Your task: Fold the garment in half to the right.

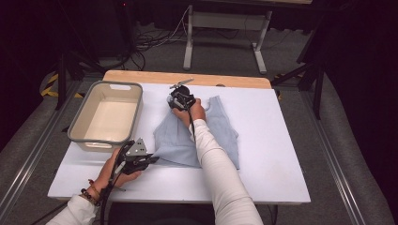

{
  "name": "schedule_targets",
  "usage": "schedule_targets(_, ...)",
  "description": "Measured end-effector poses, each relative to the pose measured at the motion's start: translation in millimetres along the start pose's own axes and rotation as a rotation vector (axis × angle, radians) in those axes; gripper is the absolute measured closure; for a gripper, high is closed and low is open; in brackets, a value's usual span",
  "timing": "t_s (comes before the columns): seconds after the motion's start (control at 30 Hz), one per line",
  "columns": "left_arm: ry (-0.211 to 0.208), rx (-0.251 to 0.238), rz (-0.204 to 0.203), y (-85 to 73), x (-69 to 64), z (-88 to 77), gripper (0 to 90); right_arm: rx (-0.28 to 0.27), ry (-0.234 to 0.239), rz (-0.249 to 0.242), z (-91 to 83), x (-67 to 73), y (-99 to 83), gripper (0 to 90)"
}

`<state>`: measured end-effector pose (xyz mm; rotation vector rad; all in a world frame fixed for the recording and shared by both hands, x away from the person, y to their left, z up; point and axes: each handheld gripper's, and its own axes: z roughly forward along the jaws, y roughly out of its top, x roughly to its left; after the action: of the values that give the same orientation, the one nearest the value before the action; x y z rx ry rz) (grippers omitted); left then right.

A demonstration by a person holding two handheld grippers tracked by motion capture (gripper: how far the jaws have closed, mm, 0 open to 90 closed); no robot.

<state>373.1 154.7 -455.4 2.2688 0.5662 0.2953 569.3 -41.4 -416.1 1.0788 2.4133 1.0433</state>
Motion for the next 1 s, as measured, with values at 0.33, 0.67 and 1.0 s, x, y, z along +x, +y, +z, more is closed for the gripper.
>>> schedule_targets(0.33, 0.026, 0.031, 0.012, -4.7, 0.4, -13.1, 84.0, -0.029, 0.010, -0.040, -0.7, 11.0, 1.1, 87.7)
schedule_targets(0.67, -0.016, -0.203, 0.026, 18.3, -10.2, -25.9, 84.0, -0.111, 0.037, -0.038, -22.2, 4.5, -0.9, 87.6)
schedule_targets(1.0, -0.097, -0.233, 0.043, 51.4, -11.7, -8.3, 83.7, -0.164, 0.044, -0.040, -43.4, -6.8, 0.7, 87.6)
